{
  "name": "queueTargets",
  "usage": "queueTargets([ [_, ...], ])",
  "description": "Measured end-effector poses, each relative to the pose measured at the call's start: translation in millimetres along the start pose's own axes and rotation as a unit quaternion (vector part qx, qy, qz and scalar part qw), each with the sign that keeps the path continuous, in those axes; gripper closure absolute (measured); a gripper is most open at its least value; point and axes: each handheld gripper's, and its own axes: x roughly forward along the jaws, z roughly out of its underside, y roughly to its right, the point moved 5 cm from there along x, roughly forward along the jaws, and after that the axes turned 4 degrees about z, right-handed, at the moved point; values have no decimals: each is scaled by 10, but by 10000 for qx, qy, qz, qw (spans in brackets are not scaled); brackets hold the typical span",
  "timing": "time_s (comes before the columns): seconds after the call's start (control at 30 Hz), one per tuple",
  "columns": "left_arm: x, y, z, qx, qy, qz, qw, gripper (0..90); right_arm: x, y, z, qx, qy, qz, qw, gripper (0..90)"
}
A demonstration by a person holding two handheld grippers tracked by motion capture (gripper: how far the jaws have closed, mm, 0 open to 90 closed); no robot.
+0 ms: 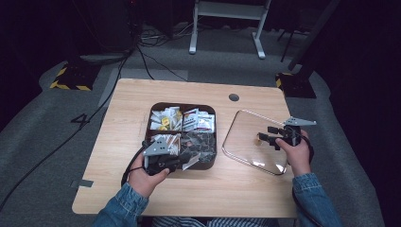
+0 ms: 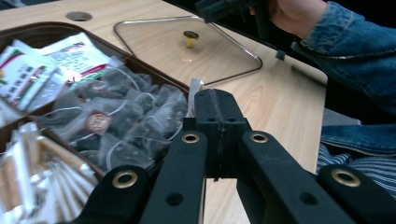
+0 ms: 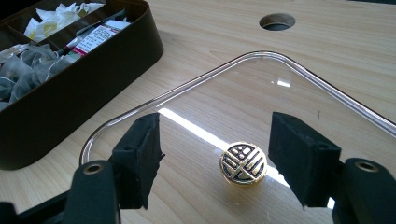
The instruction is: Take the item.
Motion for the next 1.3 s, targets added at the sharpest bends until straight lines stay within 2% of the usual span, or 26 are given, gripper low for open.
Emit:
queueTargets([
  [0.37, 177, 178, -3, 150, -63, 418, 9990, 900, 2, -1, 19, 19, -16, -31, 10000, 351],
  [0.7, 372, 203, 126, 120, -322, 641, 9974, 900, 0, 8, 37, 66, -27, -36, 10000, 350],
  [0.93, 516, 244, 197, 279, -479, 654, 9963, 900, 9, 9, 40, 68, -35, -58, 10000, 348],
  [1.3, 661, 193, 311, 393, -672, 525, 9956, 900, 32, 0, 43, 62, -63, -86, 9999, 345],
])
